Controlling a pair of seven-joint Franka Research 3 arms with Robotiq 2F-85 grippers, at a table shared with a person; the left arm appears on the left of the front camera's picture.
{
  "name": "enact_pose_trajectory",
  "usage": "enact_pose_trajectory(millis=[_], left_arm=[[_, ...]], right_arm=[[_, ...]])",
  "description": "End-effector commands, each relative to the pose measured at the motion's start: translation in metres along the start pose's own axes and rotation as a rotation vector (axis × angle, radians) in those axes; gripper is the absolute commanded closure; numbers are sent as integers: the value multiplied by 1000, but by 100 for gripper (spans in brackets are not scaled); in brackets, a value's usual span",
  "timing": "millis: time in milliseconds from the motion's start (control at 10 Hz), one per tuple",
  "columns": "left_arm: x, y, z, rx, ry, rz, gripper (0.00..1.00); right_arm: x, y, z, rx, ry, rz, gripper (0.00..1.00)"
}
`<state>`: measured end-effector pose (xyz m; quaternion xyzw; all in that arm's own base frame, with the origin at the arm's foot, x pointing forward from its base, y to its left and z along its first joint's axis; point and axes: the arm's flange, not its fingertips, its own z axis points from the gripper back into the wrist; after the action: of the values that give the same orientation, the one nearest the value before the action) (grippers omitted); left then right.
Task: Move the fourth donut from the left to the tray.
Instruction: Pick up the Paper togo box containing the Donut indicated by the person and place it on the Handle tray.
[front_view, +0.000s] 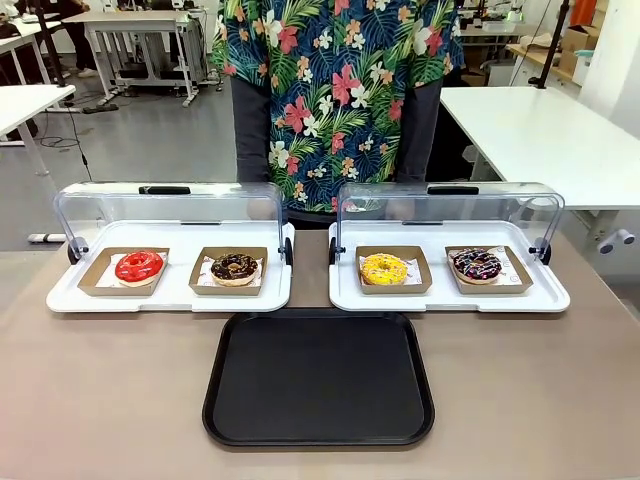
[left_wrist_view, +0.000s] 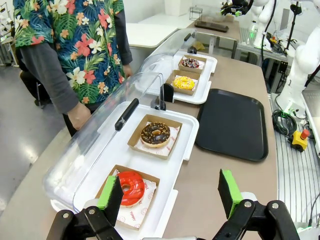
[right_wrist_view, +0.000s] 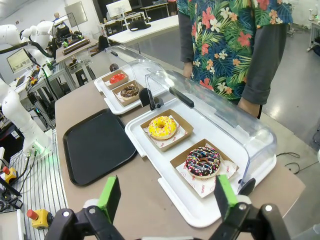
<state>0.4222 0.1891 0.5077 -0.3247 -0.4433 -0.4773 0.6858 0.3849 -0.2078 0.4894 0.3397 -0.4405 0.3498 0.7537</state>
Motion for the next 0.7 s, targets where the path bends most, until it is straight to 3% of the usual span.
enact_pose_trajectory(millis=[0, 600], left_arm=[[1, 1, 1, -4, -3, -4, 0], [1, 1, 1, -4, -3, -4, 0]], right_arm=[[1, 0, -1, 3, -23, 16, 0], [1, 0, -1, 3, -23, 16, 0]])
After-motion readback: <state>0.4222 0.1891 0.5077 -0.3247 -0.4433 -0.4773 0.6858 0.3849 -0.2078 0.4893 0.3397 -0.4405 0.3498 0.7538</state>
